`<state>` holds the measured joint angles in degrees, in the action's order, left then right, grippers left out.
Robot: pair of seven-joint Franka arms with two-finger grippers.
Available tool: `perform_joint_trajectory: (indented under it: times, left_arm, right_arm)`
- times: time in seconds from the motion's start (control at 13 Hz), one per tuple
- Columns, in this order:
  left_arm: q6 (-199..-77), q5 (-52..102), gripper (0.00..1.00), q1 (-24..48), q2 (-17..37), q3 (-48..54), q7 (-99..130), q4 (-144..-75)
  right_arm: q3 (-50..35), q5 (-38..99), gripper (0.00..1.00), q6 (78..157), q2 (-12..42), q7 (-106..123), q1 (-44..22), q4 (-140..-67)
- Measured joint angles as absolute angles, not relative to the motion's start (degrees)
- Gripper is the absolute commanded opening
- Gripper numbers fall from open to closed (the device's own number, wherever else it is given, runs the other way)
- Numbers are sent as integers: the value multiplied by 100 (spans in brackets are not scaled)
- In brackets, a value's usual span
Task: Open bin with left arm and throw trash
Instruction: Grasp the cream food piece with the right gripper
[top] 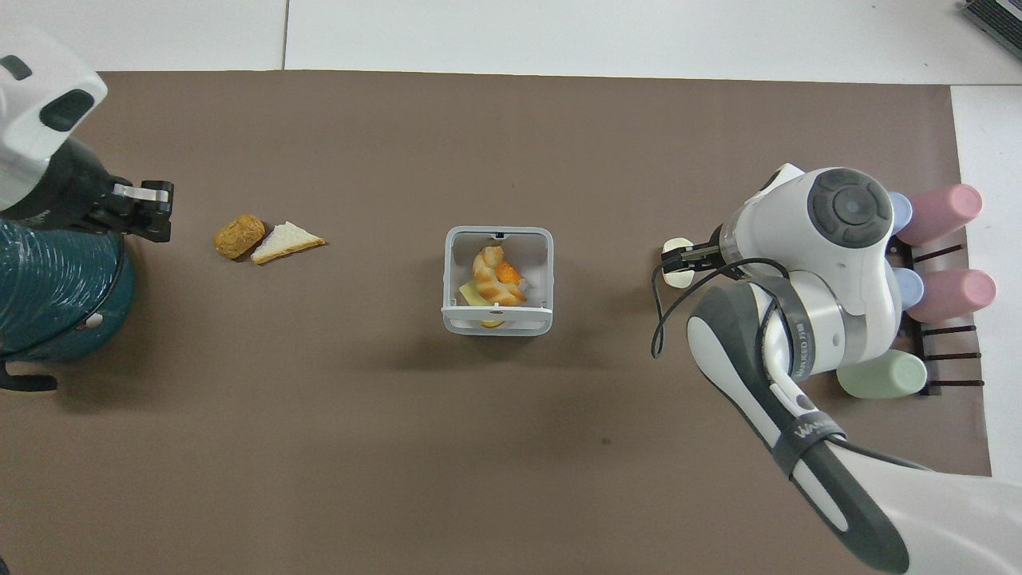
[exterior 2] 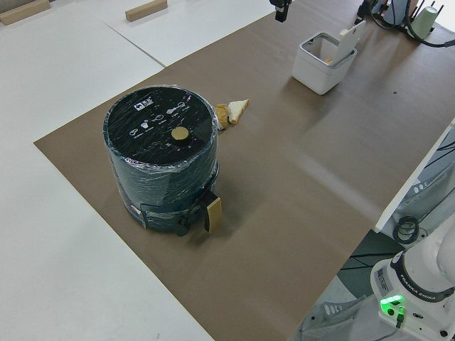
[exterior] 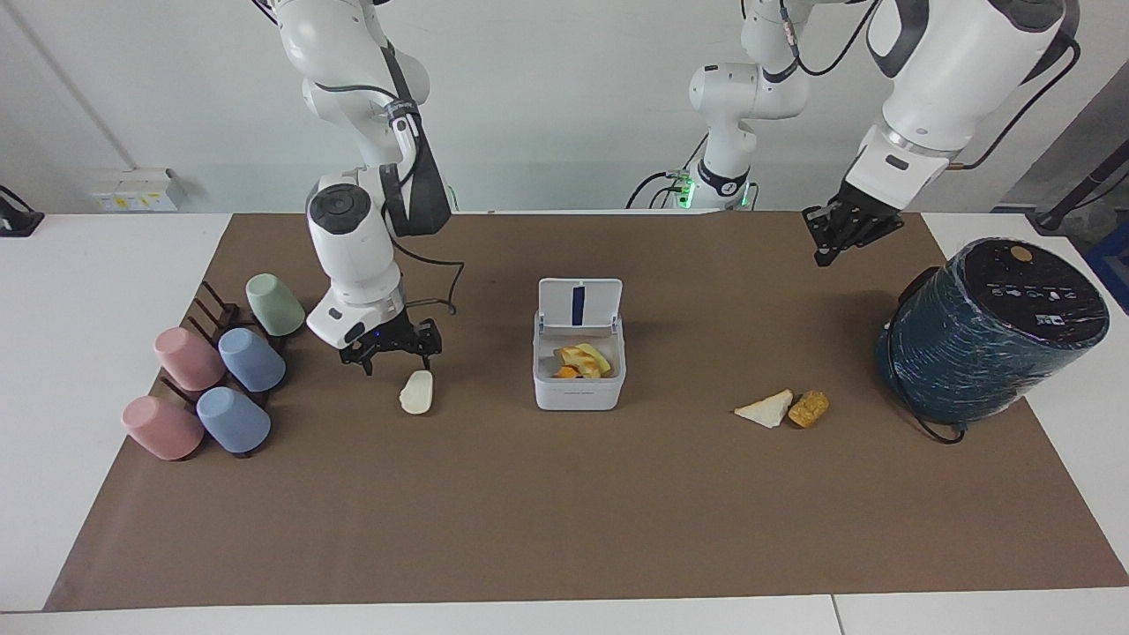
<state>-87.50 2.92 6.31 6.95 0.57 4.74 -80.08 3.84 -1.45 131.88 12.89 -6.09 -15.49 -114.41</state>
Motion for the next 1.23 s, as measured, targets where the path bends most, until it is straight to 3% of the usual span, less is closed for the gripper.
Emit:
perform_joint_trajectory:
  times: [0.08,0.31,0.38,0.46,0.62,0.69,1.23]
  left_arm:
    - [-8873,291,62,470,677,58,232,-7982]
    - [-9126,289,92,348,629,74,78,-7997]
    - [-9214,286,97,349,628,91,77,-8026]
    - [-9306,282,100,349,625,104,78,-8068]
    - [-9477,258,100,349,619,111,77,-8163]
    - [-9541,212,100,349,618,112,77,-8216]
    - [-10183,139,100,349,616,122,77,-8811]
  right_arm:
    - [383,-146,100,13382,1366,-622,-1569,-11531]
    - [383,-145,100,13513,1544,-622,-1601,-11605]
    - [382,-145,100,13579,1607,-622,-1622,-11623]
    - [382,-145,87,13626,1675,-622,-1635,-11647]
    - [382,-145,12,13655,1793,-622,-1644,-11675]
    - [382,-145,0,13696,1822,-623,-1645,-11678]
    - [382,-145,0,13750,1746,-1557,-1838,-11475]
